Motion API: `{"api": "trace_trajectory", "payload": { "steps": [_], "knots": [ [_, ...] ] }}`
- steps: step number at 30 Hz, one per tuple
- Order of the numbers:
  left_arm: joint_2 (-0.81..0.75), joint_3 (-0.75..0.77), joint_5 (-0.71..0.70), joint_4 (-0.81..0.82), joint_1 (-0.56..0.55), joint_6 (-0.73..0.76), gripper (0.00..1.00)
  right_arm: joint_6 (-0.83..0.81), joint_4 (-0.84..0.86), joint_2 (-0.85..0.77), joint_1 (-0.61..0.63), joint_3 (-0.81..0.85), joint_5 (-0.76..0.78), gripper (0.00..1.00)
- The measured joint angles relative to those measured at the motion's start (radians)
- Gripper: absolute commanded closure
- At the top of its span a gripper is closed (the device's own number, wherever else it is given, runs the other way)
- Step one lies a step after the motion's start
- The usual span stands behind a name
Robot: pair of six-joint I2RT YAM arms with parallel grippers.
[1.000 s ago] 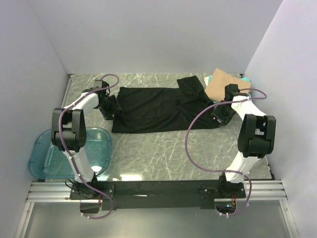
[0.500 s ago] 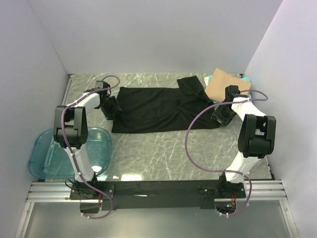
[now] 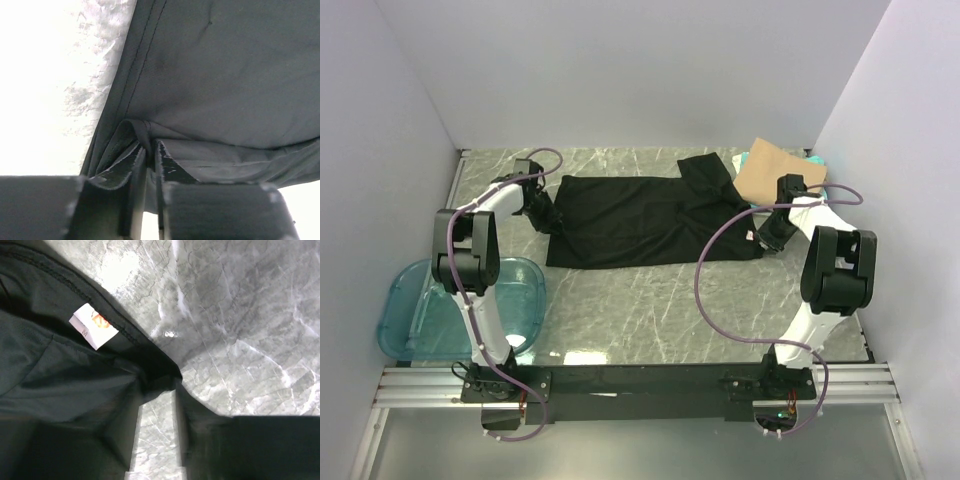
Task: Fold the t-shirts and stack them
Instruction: Fold the tshirt
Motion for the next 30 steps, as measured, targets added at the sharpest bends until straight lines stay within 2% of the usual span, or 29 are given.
{"api": "trace_trajectory", "payload": {
  "steps": [1, 2, 6, 18, 21, 24, 25, 27, 28, 30],
  "knots": [
    [0.002, 0.001, 0.000, 0.000, 0.000, -0.001, 0.87, 0.000, 0.001, 0.003, 0.000, 0.000, -0.001, 0.71],
    [0.002, 0.001, 0.000, -0.003, 0.000, 0.000, 0.88, -0.001, 0.001, 0.005, 0.000, 0.000, -0.001, 0.81],
    [0.002, 0.003, -0.005, -0.008, 0.001, 0.000, 0.89, -0.004, 0.000, 0.017, 0.000, 0.000, 0.006, 1.00],
    [0.032, 0.048, -0.013, -0.031, 0.044, -0.002, 0.91, -0.006, -0.024, 0.050, 0.000, 0.006, 0.051, 1.00],
    [0.046, 0.066, -0.013, -0.042, 0.049, -0.002, 0.85, -0.007, -0.028, 0.052, 0.000, 0.014, 0.054, 1.00],
    [0.047, 0.073, -0.015, -0.057, 0.051, 0.001, 0.75, -0.007, -0.030, 0.052, 0.000, 0.014, 0.056, 1.00],
    [0.047, 0.076, -0.019, -0.060, 0.052, 0.002, 0.68, -0.008, -0.031, 0.052, 0.000, 0.014, 0.058, 1.00],
    [0.047, 0.080, -0.032, -0.067, 0.055, 0.005, 0.60, -0.010, -0.031, 0.052, 0.000, 0.014, 0.060, 1.00],
    [0.047, 0.084, -0.040, -0.071, 0.056, 0.007, 0.52, -0.010, -0.032, 0.052, 0.000, 0.014, 0.061, 0.98],
    [0.047, 0.088, -0.055, -0.078, 0.061, 0.012, 0.46, -0.010, -0.032, 0.052, 0.000, 0.014, 0.061, 0.87]
  ]
}}
